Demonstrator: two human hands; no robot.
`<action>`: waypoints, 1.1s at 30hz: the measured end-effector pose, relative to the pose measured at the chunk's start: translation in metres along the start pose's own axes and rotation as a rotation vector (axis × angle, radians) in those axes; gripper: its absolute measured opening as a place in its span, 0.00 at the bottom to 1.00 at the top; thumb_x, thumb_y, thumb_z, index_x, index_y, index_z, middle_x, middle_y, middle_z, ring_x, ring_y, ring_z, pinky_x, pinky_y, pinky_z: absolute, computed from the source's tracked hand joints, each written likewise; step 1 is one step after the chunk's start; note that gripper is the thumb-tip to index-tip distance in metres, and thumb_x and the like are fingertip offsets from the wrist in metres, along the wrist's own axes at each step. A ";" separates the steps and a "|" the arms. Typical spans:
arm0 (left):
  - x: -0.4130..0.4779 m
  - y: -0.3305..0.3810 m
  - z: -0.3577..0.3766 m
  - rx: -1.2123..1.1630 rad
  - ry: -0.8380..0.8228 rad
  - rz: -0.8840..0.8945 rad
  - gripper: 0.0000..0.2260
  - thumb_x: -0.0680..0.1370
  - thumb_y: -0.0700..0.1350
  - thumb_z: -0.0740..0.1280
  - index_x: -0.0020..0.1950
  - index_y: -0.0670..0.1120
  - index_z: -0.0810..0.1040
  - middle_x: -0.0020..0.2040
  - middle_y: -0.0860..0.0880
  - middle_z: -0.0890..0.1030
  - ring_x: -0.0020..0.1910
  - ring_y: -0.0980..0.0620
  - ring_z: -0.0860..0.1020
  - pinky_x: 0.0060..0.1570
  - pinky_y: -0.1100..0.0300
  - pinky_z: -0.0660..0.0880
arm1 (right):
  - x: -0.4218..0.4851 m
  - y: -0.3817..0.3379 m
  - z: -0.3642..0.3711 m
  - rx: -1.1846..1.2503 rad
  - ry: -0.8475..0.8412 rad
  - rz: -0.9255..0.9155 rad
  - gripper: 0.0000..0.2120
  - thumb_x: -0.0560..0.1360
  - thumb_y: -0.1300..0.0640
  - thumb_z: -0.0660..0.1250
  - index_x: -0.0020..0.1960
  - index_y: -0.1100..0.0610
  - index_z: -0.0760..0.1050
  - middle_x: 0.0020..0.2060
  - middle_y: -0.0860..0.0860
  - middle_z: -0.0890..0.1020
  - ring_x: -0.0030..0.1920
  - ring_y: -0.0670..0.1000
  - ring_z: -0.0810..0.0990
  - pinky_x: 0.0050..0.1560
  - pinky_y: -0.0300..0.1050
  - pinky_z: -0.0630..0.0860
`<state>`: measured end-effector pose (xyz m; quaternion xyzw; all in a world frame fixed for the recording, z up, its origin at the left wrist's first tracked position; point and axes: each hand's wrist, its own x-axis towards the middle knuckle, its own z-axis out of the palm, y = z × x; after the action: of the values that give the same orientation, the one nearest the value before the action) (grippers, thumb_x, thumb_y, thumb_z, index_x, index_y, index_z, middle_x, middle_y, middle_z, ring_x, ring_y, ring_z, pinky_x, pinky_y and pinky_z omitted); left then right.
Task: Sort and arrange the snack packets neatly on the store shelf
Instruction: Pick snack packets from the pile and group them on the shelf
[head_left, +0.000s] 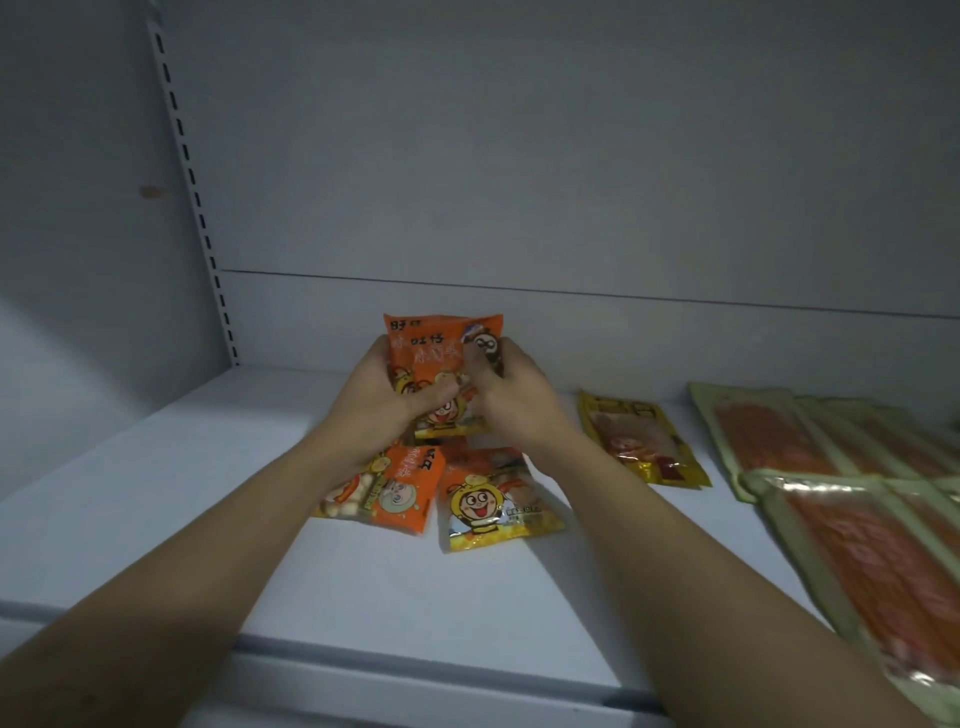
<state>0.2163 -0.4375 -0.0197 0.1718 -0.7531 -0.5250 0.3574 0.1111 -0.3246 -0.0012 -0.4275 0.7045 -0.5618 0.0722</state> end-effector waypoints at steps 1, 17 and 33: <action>0.001 0.000 0.001 0.019 0.021 0.001 0.24 0.67 0.50 0.79 0.59 0.53 0.73 0.54 0.52 0.84 0.51 0.53 0.83 0.57 0.46 0.79 | 0.002 -0.001 0.000 -0.032 -0.005 0.020 0.17 0.83 0.48 0.57 0.60 0.61 0.73 0.51 0.53 0.81 0.51 0.53 0.78 0.52 0.47 0.73; 0.028 0.027 0.023 0.255 0.039 -0.122 0.12 0.70 0.50 0.76 0.49 0.47 0.81 0.46 0.50 0.84 0.48 0.47 0.82 0.44 0.58 0.77 | -0.009 -0.008 -0.057 -0.695 -0.337 0.354 0.19 0.75 0.42 0.69 0.47 0.60 0.76 0.40 0.52 0.79 0.42 0.54 0.80 0.39 0.44 0.76; 0.011 0.022 -0.058 0.539 0.029 -0.526 0.36 0.74 0.48 0.76 0.77 0.42 0.62 0.65 0.39 0.77 0.48 0.45 0.78 0.40 0.57 0.73 | -0.024 0.036 -0.064 -1.047 -0.151 0.346 0.28 0.75 0.36 0.63 0.68 0.54 0.72 0.64 0.58 0.74 0.65 0.61 0.69 0.62 0.52 0.66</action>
<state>0.2530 -0.4748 0.0156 0.4545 -0.7894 -0.3792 0.1630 0.0703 -0.2612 -0.0183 -0.3234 0.9424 -0.0846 -0.0084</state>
